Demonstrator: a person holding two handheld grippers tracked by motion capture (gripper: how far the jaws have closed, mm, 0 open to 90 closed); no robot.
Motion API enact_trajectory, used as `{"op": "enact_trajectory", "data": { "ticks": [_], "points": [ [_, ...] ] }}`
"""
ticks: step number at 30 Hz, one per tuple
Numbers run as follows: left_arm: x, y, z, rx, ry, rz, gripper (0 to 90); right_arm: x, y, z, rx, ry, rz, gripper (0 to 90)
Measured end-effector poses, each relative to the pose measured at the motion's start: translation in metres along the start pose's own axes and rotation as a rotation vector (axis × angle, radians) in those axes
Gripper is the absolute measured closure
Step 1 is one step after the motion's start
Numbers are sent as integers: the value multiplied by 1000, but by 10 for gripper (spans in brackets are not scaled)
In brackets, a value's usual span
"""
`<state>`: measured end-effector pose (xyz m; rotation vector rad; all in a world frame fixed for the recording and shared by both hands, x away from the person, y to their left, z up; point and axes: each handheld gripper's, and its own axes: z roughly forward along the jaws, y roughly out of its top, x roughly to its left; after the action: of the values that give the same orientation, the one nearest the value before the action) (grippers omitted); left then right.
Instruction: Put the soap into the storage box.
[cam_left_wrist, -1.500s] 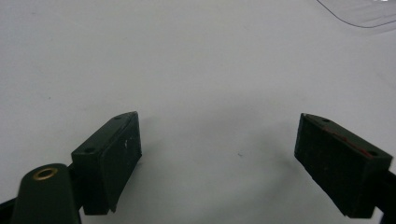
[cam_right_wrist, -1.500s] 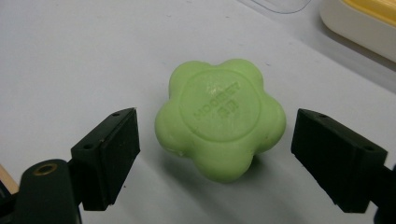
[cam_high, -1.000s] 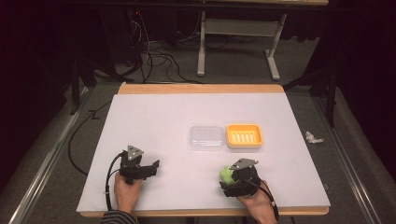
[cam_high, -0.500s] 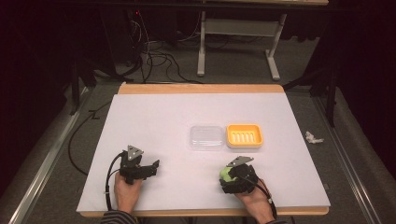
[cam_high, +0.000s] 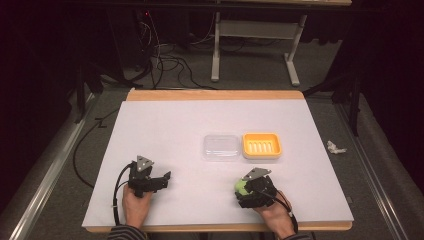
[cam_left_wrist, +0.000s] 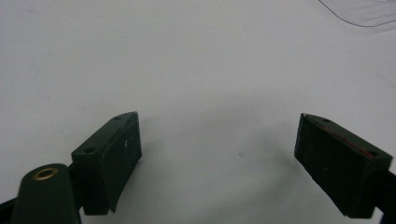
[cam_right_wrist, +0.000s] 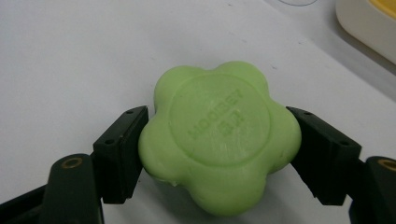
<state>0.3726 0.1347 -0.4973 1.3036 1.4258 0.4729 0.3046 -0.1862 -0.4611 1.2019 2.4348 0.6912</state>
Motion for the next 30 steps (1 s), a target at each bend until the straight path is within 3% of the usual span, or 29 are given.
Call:
{"op": "enact_trajectory", "data": {
  "ticks": [10,18,23,30],
  "points": [
    [0,0,0,1,0,1,153,-7,1,-7,-22,15,-5,260],
    [0,0,0,2,-1,5,154,-12,3,-12,-46,40,18,263],
    [0,0,0,-1,-1,4,153,-14,5,-17,-51,33,3,266],
    [0,0,-1,-7,-2,0,153,-17,4,-20,-61,29,17,273]
  ]
}}
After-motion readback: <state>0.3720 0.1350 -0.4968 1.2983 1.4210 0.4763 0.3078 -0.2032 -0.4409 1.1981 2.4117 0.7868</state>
